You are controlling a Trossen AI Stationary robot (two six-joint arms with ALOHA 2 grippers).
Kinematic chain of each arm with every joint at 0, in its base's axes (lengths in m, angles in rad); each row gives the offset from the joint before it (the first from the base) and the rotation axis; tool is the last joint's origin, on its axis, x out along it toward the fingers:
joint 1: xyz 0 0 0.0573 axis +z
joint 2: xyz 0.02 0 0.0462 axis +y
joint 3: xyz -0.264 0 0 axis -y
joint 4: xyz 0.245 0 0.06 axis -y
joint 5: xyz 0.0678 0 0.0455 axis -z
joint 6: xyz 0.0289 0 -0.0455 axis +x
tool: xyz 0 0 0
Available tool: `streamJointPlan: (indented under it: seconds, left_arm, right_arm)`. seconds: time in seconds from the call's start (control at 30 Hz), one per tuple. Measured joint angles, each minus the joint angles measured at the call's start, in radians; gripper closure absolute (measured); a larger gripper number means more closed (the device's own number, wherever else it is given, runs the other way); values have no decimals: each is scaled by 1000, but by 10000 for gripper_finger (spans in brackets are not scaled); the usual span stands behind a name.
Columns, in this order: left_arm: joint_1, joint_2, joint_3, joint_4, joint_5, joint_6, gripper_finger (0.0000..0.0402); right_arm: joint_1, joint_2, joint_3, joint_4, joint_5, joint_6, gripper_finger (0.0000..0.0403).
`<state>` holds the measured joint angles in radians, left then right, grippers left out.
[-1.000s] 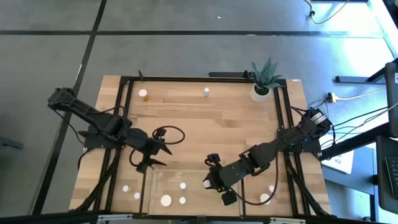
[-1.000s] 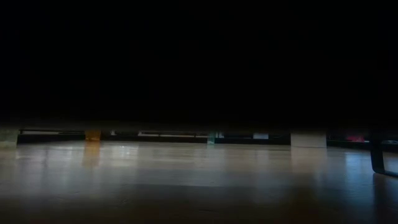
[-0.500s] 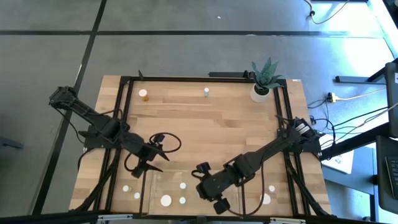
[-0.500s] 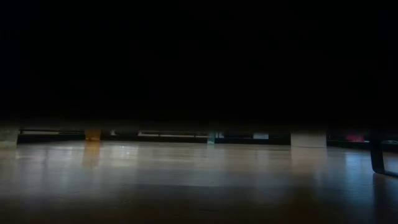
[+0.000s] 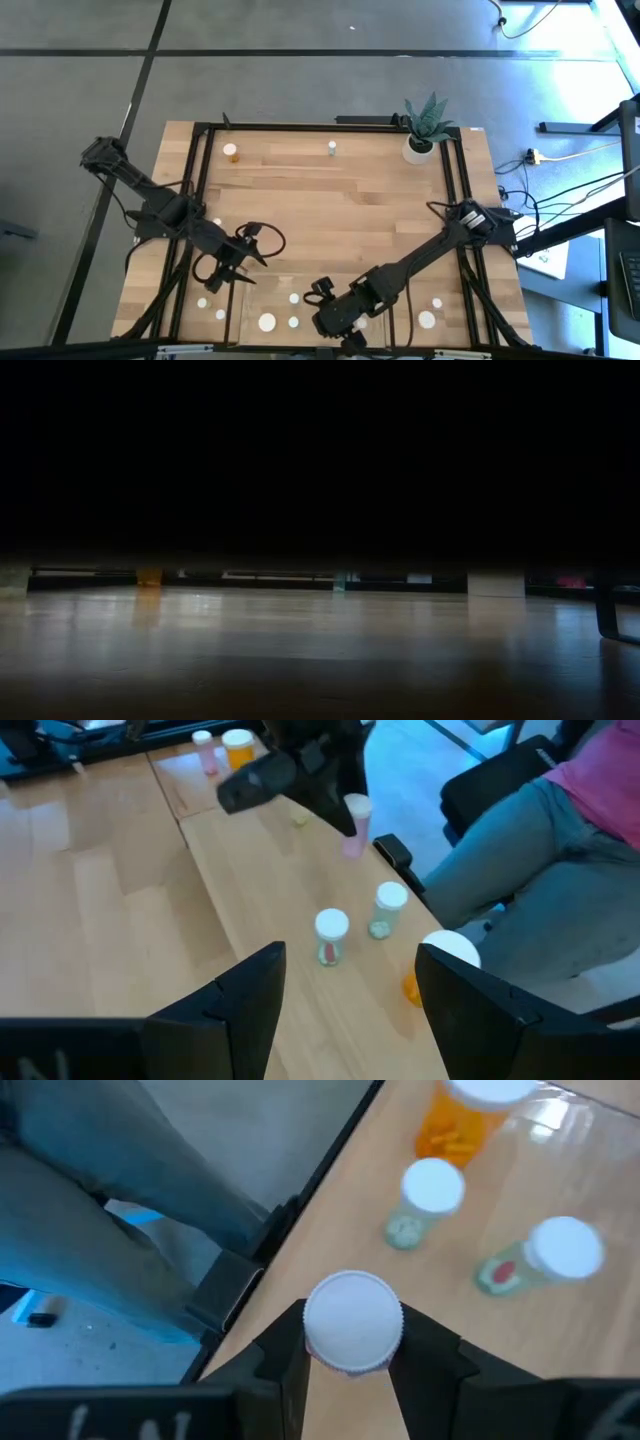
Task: Pick and place medicine bottles onto shelf by color
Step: Put the top middle pink pill bottle on the shelf
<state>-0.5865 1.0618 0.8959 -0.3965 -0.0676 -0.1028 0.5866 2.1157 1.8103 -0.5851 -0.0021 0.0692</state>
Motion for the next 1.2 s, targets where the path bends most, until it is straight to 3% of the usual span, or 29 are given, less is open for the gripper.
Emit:
streamJointPlan:
  seconds: [0.17, 0.5, 0.73, 1.2]
  left_arm:
    - [-29, 0, 0, 3, -59, 0, 184]
    - [-59, 0, 0, 3, -82, 0, 184]
    - [-58, 0, 0, 3, -182, -1, 184]
    - [-58, 0, 0, 2, -182, 0, 184]
  right_arm:
    - [5, 30, 0, -4, 6, 0, 284]
    - [5, 51, 0, -19, 8, -1, 284]
    - [5, 51, 0, -31, 8, -22, 284]
    - [4, 51, 0, -39, 8, -22, 284]
